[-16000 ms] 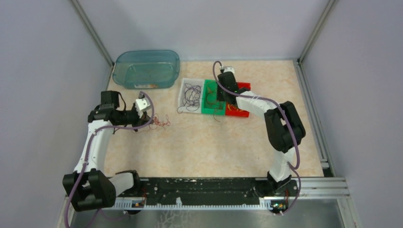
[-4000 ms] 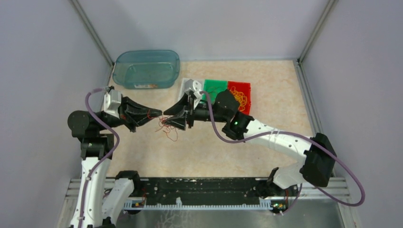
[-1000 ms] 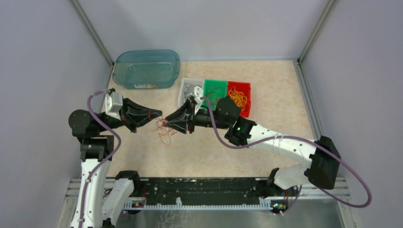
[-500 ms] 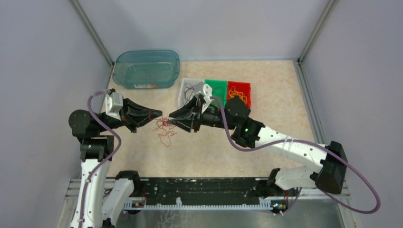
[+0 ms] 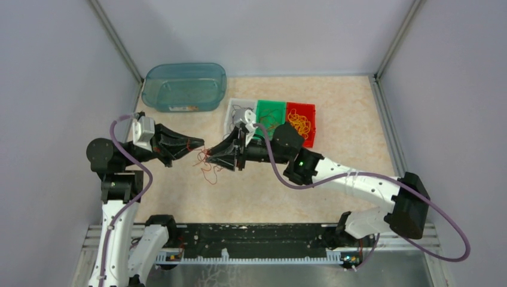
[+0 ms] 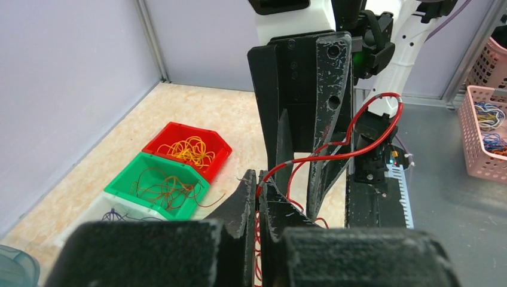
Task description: Untangle the cables
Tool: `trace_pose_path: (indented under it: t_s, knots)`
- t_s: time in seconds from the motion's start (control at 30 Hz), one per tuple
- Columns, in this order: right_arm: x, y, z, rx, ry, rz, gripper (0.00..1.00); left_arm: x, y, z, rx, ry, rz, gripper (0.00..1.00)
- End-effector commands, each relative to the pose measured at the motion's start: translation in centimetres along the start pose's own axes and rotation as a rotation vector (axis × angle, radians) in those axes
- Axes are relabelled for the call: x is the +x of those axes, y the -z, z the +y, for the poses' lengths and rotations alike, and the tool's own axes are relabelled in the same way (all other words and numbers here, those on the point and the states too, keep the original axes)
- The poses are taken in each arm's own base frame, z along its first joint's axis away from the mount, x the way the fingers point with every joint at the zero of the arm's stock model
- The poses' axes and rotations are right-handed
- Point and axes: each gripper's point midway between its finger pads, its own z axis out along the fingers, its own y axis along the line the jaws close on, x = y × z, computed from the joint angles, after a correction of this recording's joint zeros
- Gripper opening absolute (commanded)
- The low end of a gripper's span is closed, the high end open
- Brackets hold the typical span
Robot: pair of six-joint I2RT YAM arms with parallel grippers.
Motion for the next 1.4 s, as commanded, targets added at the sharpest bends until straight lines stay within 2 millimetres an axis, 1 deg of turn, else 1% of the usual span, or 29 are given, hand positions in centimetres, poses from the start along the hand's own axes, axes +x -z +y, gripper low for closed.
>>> trace_pose_path:
  t_s: [0.0, 0.13, 0.2, 0.27, 0.33, 0.37, 0.43, 0.5, 0.63, 0.73, 0.93, 1.13, 1.3, 1.37]
  knots:
    - [-2.9, -0.8, 1.6, -0.06, 0.033, -0.087, 0.28, -0.1, 0.0, -0.2, 0.004, -0.016, -0.003, 0.03]
    - [-3.3, -1.4, 1.5, -0.068, 0.03, -0.097, 0.28, -0.1, 0.0, -0.1, 0.002, -0.015, -0.004, 0.03]
    - [-3.1, -1.7, 1.3, -0.065, 0.028, -0.09, 0.27, -0.2, 0.0, -0.2, 0.005, -0.016, -0.004, 0.03]
    - [-2.7, -1.8, 0.9, -0.046, 0.029, -0.081, 0.22, -0.3, 0.0, -0.3, 0.006, -0.023, -0.005, 0.03]
    - [-2.3, -1.8, 0.4, -0.025, 0.035, -0.079, 0.16, -0.3, 0.0, -0.4, 0.007, -0.021, -0.003, 0.03]
    - [-2.3, -1.8, 0.2, -0.013, 0.037, -0.082, 0.12, -0.2, 0.0, -0.4, 0.008, -0.018, -0.002, 0.03]
    - [-2.5, -1.8, -0.3, 0.015, 0.042, -0.095, 0.09, -0.1, 0.0, -0.4, 0.01, -0.01, 0.0, 0.04]
    - [-3.0, -1.7, -0.8, 0.042, 0.055, -0.113, 0.06, -0.1, 0.0, -0.5, 0.012, -0.008, 0.0, 0.04]
    - [-3.8, -1.5, -1.4, 0.082, 0.088, -0.136, 0.05, -0.3, 0.0, -0.7, 0.019, -0.006, 0.001, 0.04]
    - [-3.6, -1.5, -2.4, 0.135, 0.098, -0.132, 0.02, -0.5, 0.0, -0.8, 0.02, -0.002, -0.005, 0.04]
    - [-0.3, -2.1, -4.1, 0.176, 0.094, -0.069, 0.01, -1.5, -0.1, -1.2, 0.029, 0.025, -0.024, 0.04]
    - [2.2, -2.7, -5.1, 0.189, 0.083, -0.034, 0.0, -2.7, -0.2, -1.4, 0.033, 0.041, -0.046, 0.04]
    - [6.1, -2.8, -6.1, 0.202, 0.039, 0.026, 0.0, -4.1, -0.3, -1.7, 0.035, 0.026, -0.065, 0.04]
    - [7.4, -2.6, -6.3, 0.209, 0.02, 0.035, 0.0, -4.9, -0.3, -1.7, 0.031, 0.013, -0.072, 0.04]
